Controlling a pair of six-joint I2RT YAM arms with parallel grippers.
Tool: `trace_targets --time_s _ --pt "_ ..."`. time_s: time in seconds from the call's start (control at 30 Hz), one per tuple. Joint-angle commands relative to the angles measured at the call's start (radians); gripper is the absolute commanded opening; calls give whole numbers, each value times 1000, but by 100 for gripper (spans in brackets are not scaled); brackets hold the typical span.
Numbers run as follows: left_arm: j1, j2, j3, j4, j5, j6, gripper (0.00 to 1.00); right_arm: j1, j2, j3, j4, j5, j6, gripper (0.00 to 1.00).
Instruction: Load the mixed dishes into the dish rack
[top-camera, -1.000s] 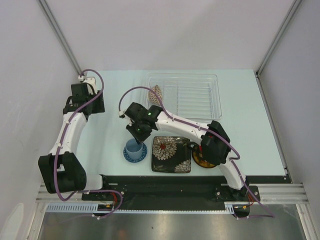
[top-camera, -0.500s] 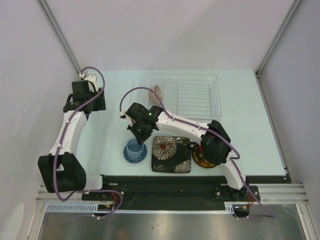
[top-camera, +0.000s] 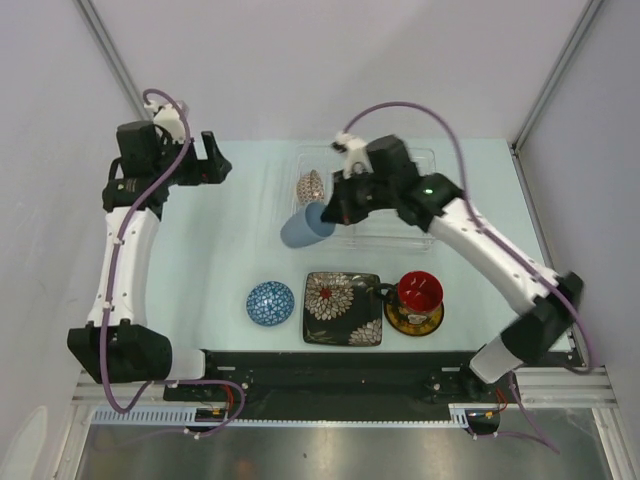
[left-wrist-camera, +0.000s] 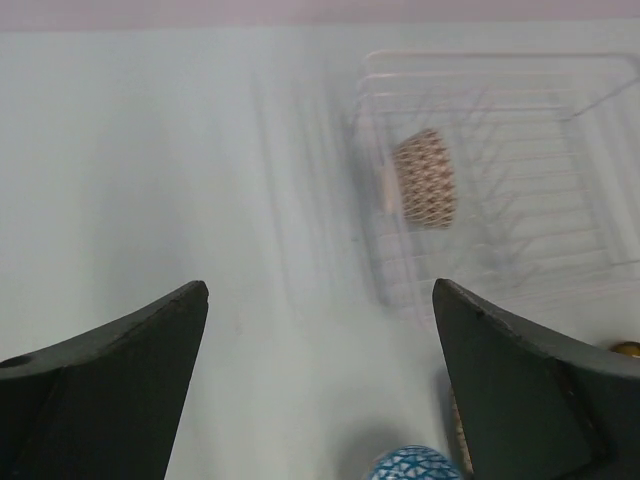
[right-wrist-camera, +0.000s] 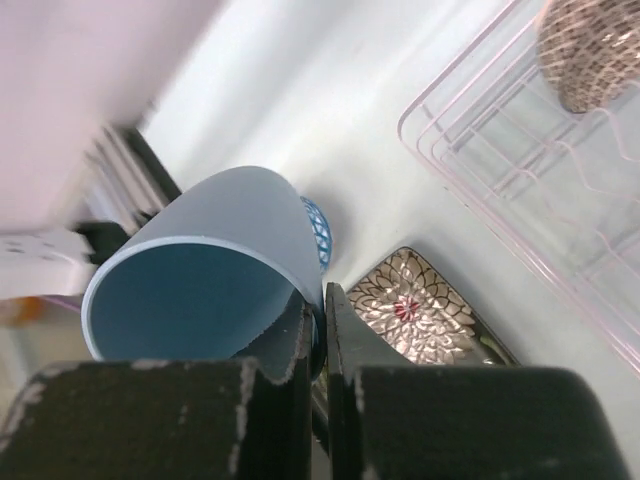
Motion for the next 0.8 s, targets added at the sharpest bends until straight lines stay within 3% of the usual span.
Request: trace_targets --time_s 0.0,0.1,0.23,0.37,0.47,0.77 --pt "-10 -1 99 -31 434 -157 100 -133 -197 -230 326 -312 190 0" --pt "-13 4 70 67 703 -304 100 -156 -204 -259 356 -359 213 0" --pt "-47 -4 -48 372 909 -512 100 -162 -207 -282 434 -406 261 0" --pt "-98 10 -94 489 1007 -652 100 -185 -207 -291 481 -447 307 0" --pt "-119 7 -169 717 1078 -823 99 -200 -207 -305 543 -490 354 0" --pt "-167 5 -206 765 1140 -832 99 -226 -150 -330 773 -556 521 0"
